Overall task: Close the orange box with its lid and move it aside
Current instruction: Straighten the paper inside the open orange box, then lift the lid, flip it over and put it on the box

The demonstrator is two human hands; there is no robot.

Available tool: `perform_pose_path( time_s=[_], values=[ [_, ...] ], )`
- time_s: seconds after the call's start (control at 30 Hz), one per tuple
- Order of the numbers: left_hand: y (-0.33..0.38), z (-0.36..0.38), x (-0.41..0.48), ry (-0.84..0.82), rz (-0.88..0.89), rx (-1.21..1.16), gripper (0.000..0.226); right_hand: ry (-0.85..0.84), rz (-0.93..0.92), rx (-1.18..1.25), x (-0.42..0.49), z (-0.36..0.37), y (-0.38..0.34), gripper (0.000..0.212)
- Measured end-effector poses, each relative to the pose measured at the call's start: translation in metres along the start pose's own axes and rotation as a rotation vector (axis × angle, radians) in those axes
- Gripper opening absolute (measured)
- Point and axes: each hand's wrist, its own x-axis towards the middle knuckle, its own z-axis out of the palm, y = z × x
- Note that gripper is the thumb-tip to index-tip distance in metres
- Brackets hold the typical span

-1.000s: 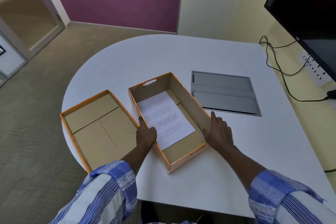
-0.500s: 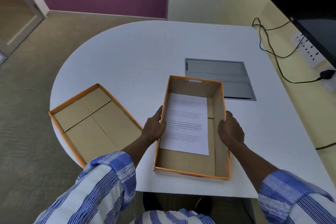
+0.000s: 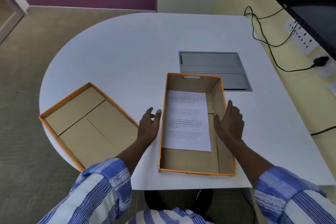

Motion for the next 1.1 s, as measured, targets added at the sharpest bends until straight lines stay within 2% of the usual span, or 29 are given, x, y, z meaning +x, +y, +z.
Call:
perform_pose_path(
  time_s=[0.1, 0.2, 0.27, 0.37, 0.5, 0.57, 0.63, 0.7, 0.8, 0.97, 1.03, 1.1],
  values=[
    [-0.023, -0.019, 0.002, 0.133, -0.041, 0.18, 0.055, 0.047, -0.203, -0.004, 0.0, 0.002, -0.027, 0.068],
    [-0.057, -0.041, -0.001, 0.054, -0.091, 0.633, 0.042, -0.045, -0.386, 0.052, -0.009, 0.013, -0.067, 0.062],
    [-0.077, -0.054, -0.007, 0.001, -0.122, 0.757, 0.037, -0.122, -0.485, 0.103, -0.02, 0.023, -0.094, 0.06],
    [-0.095, -0.065, -0.012, -0.03, -0.056, 0.782, 0.03, -0.192, -0.612, 0.143, -0.036, 0.038, -0.13, 0.054],
    [-0.097, -0.066, -0.017, -0.076, 0.054, 0.659, 0.031, -0.221, -0.699, 0.128, -0.051, 0.055, -0.161, 0.051],
    [-0.098, -0.065, -0.02, -0.147, 0.11, 0.726, 0.026, -0.222, -0.73, 0.082, -0.054, 0.063, -0.169, 0.051],
    [-0.101, -0.065, -0.024, -0.177, 0.149, 0.782, 0.012, -0.216, -0.77, 0.037, -0.056, 0.069, -0.176, 0.05],
    [-0.103, -0.066, -0.026, -0.168, 0.184, 0.778, 0.014, -0.241, -0.807, 0.009, -0.057, 0.076, -0.183, 0.05],
    [-0.098, -0.07, -0.029, -0.093, 0.249, 0.74, 0.016, -0.387, -0.712, 0.067, -0.058, 0.089, -0.196, 0.053],
    [-0.073, -0.082, -0.034, 0.069, 0.399, 0.66, 0.005, -0.639, -0.269, 0.246, -0.044, 0.108, -0.22, 0.064],
    [-0.062, -0.088, -0.035, 0.104, 0.452, 0.64, 0.003, -0.755, -0.132, 0.37, -0.037, 0.11, -0.232, 0.053],
    [-0.054, -0.094, -0.034, 0.14, 0.487, 0.616, 0.005, -0.833, -0.171, 0.404, -0.031, 0.109, -0.241, 0.033]
  ],
)
